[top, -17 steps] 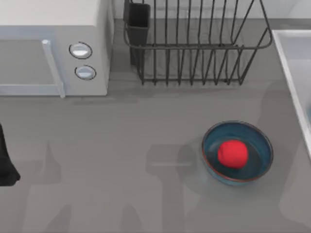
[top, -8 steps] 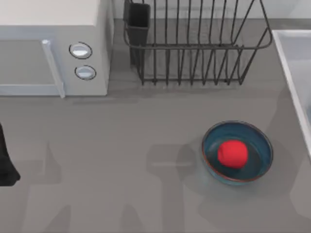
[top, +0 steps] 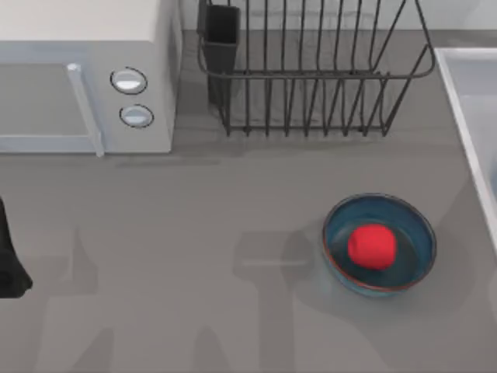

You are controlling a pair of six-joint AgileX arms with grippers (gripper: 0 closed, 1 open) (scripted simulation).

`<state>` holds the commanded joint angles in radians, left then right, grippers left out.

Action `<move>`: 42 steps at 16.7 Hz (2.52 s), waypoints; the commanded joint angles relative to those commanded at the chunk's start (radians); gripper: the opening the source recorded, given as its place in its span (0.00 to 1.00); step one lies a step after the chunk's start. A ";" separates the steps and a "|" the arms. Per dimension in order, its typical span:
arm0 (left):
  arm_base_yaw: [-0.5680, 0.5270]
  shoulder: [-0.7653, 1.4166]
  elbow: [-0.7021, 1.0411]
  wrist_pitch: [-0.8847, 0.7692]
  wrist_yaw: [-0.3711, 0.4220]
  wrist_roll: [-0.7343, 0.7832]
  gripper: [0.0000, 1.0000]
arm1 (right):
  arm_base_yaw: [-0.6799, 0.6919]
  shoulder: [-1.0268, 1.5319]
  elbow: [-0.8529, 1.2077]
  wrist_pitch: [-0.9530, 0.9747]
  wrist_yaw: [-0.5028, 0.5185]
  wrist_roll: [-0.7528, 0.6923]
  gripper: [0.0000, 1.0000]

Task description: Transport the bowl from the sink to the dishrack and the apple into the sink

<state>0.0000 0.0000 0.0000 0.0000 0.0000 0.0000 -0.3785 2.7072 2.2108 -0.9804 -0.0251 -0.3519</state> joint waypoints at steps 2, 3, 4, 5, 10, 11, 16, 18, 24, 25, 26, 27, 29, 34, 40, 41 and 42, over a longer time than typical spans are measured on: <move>0.000 0.000 0.000 0.000 0.000 0.000 1.00 | 0.000 0.000 0.000 0.000 0.000 0.000 0.92; 0.000 0.000 0.000 0.000 0.000 0.000 1.00 | 0.000 0.000 0.000 0.000 0.000 0.000 0.85; 0.000 0.000 0.000 0.000 0.000 0.000 1.00 | 0.000 0.000 0.000 0.000 0.000 0.000 0.77; 0.000 0.000 0.000 0.000 0.000 0.000 1.00 | 0.000 0.000 0.000 0.000 0.000 0.000 0.70; 0.000 0.000 0.000 0.000 0.000 0.000 1.00 | 0.000 0.000 0.000 0.000 0.000 0.000 0.32; 0.000 0.000 0.000 0.000 0.000 0.000 1.00 | 0.000 0.000 0.000 0.000 0.000 0.000 0.25; 0.000 0.000 0.000 0.000 0.000 0.000 1.00 | 0.000 0.000 0.000 0.000 0.000 0.000 0.00; 0.000 0.000 0.000 0.000 0.000 0.000 1.00 | 0.000 0.000 0.000 0.000 0.000 0.000 0.00; 0.000 0.000 0.000 0.000 0.000 0.000 1.00 | 0.003 -0.008 -0.003 -0.001 -0.001 0.001 0.00; 0.000 0.000 0.000 0.000 0.000 0.000 1.00 | -0.002 -0.019 -0.006 -0.005 -0.001 -0.004 0.00; 0.000 0.000 0.000 0.000 0.000 0.000 1.00 | -0.011 -0.040 -0.012 -0.014 0.000 -0.013 0.00; 0.000 0.000 0.000 0.000 0.000 0.000 1.00 | -0.023 -0.073 -0.023 -0.027 0.000 -0.026 0.00; 0.000 0.000 0.000 0.000 0.000 0.000 1.00 | -0.056 -0.167 -0.059 -0.069 0.000 -0.064 0.00; 0.000 0.000 0.000 0.000 0.000 0.000 1.00 | -0.176 -0.526 -0.229 -0.256 -0.008 -0.195 0.00; 0.000 0.000 0.000 0.000 0.000 0.000 1.00 | -0.340 -0.998 -0.478 -0.517 -0.032 -0.357 0.00; 0.000 0.000 0.000 0.000 0.000 0.000 1.00 | -0.362 -1.055 -0.510 -0.549 -0.036 -0.379 0.00; 0.000 0.000 0.000 0.000 0.000 0.000 1.00 | -0.381 -1.102 -0.535 -0.575 -0.040 -0.397 0.00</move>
<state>0.0000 0.0000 0.0000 0.0000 0.0000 0.0000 -0.7593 1.6055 1.6756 -1.5559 -0.0648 -0.7488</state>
